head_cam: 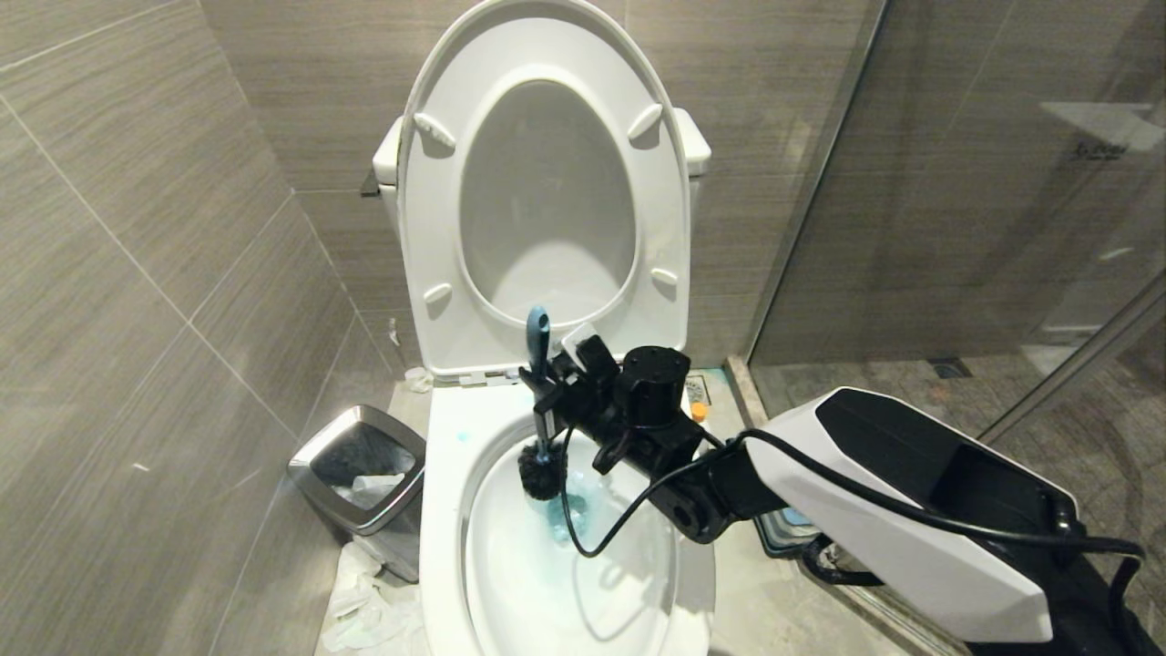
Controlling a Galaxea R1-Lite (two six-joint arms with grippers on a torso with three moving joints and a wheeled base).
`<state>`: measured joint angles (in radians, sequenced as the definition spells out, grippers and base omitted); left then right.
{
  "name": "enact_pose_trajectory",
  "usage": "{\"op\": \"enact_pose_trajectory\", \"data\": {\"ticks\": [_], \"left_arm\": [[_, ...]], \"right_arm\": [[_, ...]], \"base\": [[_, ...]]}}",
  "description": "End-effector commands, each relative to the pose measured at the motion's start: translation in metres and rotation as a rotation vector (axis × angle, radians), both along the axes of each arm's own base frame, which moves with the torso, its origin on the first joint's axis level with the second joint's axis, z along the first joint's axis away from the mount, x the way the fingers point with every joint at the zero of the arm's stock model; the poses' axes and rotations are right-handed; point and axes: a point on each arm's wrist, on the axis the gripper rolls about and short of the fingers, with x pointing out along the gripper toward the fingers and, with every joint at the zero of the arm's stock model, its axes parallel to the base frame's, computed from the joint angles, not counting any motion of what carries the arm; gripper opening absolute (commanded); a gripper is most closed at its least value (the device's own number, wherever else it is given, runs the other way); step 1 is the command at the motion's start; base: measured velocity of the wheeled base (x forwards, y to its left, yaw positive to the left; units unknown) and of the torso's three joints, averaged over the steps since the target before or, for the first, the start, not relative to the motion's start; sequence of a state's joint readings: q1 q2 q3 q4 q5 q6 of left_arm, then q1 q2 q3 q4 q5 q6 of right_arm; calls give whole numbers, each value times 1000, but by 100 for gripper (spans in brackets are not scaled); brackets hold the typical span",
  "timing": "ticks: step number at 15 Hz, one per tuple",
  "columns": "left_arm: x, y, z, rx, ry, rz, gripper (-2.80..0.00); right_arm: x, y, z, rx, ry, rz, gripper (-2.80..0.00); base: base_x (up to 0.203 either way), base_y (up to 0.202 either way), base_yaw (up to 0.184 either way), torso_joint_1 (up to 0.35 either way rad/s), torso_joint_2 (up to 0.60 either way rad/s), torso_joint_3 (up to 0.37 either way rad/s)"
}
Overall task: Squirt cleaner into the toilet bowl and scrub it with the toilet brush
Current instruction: Scrub the toilet bowl
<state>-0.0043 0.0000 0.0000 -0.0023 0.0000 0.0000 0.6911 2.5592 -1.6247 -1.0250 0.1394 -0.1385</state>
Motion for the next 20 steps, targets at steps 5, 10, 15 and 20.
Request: {"op": "enact_pose_trajectory", "data": {"ticks": [5, 10, 15, 20], "left_arm": [[0, 0, 0, 0, -1, 0, -280], [0, 0, 0, 0, -1, 0, -280], [0, 0, 0, 0, -1, 0, -280], [0, 0, 0, 0, -1, 0, -280]], "right_arm": [[-43, 46, -16, -23, 30, 124, -280], [-90, 43, 3, -56, 67, 190, -280], [-131, 12, 14, -88, 139, 216, -280], [-154, -36, 6, -107, 164, 181, -280]], "base": [[0, 0, 0, 0, 0, 0], [0, 0, 0, 0, 0, 0], [0, 0, 0, 0, 0, 0], [0, 0, 0, 0, 0, 0]]}}
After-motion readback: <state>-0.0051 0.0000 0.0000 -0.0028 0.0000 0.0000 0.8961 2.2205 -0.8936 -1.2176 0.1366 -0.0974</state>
